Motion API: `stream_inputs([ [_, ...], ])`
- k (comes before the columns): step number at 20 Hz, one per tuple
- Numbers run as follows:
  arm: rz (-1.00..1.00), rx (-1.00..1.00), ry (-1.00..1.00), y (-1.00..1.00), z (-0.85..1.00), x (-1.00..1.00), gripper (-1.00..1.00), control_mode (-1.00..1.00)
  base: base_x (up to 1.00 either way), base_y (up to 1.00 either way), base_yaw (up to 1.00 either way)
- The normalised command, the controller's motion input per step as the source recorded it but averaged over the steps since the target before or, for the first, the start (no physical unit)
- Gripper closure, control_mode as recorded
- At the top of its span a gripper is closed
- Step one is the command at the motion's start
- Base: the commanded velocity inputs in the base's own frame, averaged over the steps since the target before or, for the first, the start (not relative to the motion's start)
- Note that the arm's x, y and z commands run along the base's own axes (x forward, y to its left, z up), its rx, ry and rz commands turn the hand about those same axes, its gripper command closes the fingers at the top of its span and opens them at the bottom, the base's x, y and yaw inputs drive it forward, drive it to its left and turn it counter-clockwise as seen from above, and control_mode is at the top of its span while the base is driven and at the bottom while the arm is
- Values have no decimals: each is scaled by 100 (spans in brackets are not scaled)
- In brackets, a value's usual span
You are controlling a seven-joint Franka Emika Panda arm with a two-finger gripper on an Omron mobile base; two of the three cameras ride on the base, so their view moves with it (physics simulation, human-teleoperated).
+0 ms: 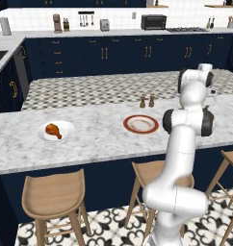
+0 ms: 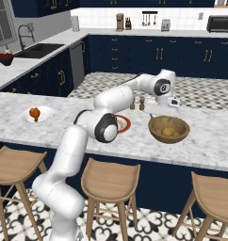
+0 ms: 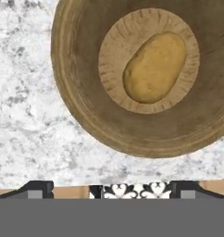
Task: Pick the chicken drumstick and potato from their plates and place them in the bowl. Then put the bowl in the fridge.
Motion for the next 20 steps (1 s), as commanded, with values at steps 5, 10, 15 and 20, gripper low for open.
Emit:
stream_inputs([
  [5,0,0,-1,100,-16,-99,-100,-100,0,0,0],
  [10,0,0,-1,100,-3,-77,-100,-100,0,0,0],
  [15,2,-2,0,100,-1,-49,-100,-100,0,0,0],
  [20,3,-2,0,100,0,4,-100,-100,0,0,0],
])
